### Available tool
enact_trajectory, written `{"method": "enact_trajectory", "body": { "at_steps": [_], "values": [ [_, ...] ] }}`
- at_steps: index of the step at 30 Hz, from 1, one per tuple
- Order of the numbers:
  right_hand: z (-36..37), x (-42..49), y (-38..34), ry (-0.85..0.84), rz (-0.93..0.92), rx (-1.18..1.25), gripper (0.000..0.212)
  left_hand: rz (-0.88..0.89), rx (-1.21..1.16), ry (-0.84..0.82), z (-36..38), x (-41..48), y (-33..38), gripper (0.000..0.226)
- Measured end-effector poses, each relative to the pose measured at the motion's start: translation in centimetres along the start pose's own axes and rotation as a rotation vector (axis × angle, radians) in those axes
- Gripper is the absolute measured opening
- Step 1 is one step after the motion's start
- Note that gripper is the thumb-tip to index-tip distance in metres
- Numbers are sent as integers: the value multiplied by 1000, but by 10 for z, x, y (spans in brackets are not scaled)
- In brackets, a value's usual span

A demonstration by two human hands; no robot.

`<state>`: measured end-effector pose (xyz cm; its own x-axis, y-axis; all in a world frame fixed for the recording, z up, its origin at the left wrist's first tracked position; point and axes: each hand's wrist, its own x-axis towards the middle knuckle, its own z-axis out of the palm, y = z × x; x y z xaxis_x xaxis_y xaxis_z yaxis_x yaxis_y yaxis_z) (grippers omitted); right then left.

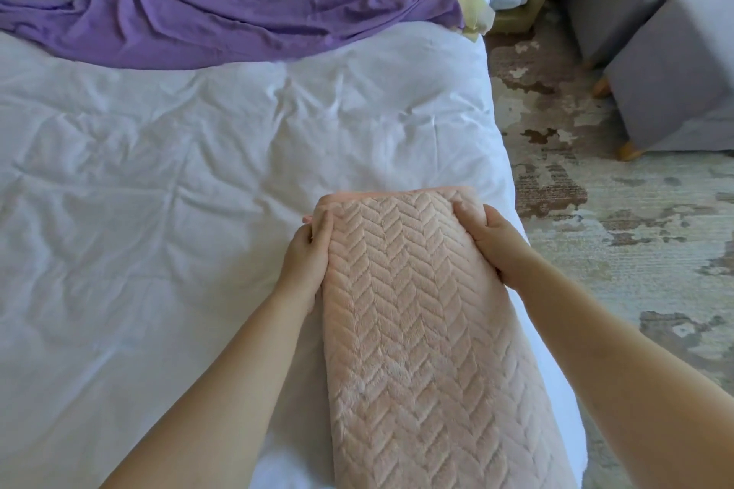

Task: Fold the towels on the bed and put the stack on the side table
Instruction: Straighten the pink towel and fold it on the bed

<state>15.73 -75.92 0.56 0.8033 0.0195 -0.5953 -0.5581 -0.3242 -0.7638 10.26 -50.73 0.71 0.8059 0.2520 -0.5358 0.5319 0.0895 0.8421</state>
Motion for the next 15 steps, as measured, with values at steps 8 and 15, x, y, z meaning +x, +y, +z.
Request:
{"method": "enact_trajectory", "body": {
  "at_steps": [8, 15],
  "values": [
    [8, -15, -17, 309, -567, -538, 60, 809, 837, 409, 12, -33, 13, 42],
    [29, -25, 5, -18, -613, -1075, 58, 524, 1423, 44, 29, -48, -25, 58]
  ]
}}
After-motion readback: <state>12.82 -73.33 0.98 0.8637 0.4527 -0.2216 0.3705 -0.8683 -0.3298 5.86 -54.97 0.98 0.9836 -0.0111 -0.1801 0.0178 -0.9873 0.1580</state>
